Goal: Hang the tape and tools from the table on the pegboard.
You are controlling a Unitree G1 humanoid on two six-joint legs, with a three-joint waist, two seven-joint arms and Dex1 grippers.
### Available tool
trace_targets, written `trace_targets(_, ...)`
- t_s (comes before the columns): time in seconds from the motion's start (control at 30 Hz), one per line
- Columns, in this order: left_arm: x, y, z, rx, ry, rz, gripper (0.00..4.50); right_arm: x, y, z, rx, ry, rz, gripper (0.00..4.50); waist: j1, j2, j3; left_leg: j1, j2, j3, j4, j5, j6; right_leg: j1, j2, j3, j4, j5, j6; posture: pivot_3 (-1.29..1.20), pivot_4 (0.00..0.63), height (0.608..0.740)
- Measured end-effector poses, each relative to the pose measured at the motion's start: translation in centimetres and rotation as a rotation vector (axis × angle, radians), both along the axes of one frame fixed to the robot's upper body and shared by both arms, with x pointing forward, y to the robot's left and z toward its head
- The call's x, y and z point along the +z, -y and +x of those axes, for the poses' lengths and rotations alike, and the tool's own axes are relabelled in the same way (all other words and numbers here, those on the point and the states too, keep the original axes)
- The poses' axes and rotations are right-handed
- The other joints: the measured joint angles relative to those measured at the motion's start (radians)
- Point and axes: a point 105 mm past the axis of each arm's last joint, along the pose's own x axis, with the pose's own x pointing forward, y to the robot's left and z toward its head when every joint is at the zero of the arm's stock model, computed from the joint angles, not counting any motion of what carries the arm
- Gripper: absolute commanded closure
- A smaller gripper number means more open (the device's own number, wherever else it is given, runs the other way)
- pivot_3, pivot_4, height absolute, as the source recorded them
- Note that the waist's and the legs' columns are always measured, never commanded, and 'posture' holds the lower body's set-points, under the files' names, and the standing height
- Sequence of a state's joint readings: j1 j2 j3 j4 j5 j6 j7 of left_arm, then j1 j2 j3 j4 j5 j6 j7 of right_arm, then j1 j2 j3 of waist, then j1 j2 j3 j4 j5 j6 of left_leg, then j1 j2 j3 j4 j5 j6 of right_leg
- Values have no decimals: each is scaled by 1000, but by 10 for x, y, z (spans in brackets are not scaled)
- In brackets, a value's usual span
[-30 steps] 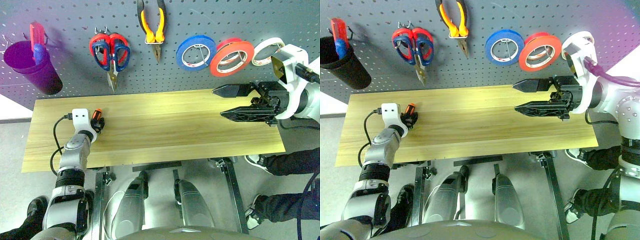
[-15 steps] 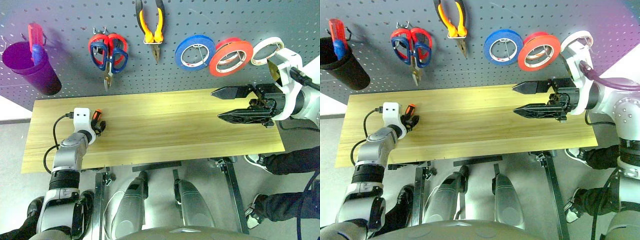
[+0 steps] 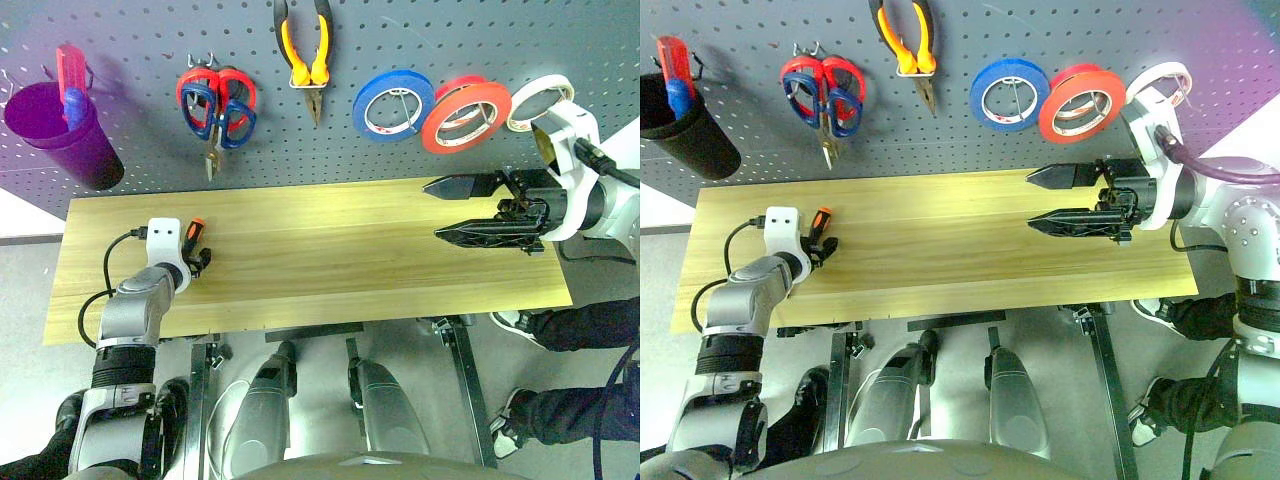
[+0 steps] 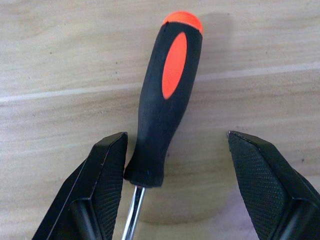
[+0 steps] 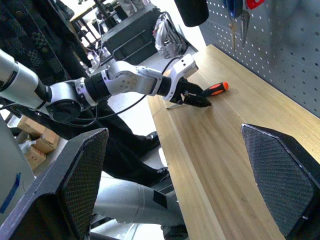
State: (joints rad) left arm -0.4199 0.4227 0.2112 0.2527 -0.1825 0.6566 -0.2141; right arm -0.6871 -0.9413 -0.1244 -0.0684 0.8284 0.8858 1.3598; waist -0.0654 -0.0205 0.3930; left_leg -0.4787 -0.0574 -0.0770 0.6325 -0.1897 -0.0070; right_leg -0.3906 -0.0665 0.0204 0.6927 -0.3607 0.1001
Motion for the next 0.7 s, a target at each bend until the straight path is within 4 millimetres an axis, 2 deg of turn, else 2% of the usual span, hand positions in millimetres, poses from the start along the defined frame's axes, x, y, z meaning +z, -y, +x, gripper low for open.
trace_targets(0.03, 1, 0, 1, 0, 4, -1, 1136, 0, 0, 0, 0, 0, 0, 0, 0, 0, 0, 0, 0, 0, 0, 0, 0, 0, 0, 0, 0, 0, 0, -90, 436, 740)
trace_targets(0.13, 2, 0, 4, 0, 15, -1, 1697, -1, 0, 0, -2, -2, -1, 0, -1, 0, 0, 0, 0, 0, 0, 0, 0, 0, 0, 0, -1, 0, 0, -90, 433, 740)
trace_targets(0.37, 2, -5, 2, 15, 16, 1, 3893, -2, 1, 0, -3, -11, 1, 0, 0, 0, 0, 0, 0, 0, -2, 0, 0, 0, 0, 0, -3, 0, 0, -92, 429, 740)
trace_targets(0.7, -1, -6, -2, 14, 17, 13, 3920, -1, -1, -2, 13, -12, 8, 0, -1, 0, 0, 0, 0, 0, -2, 0, 0, 1, 0, -1, -3, 0, 0, -89, 421, 740)
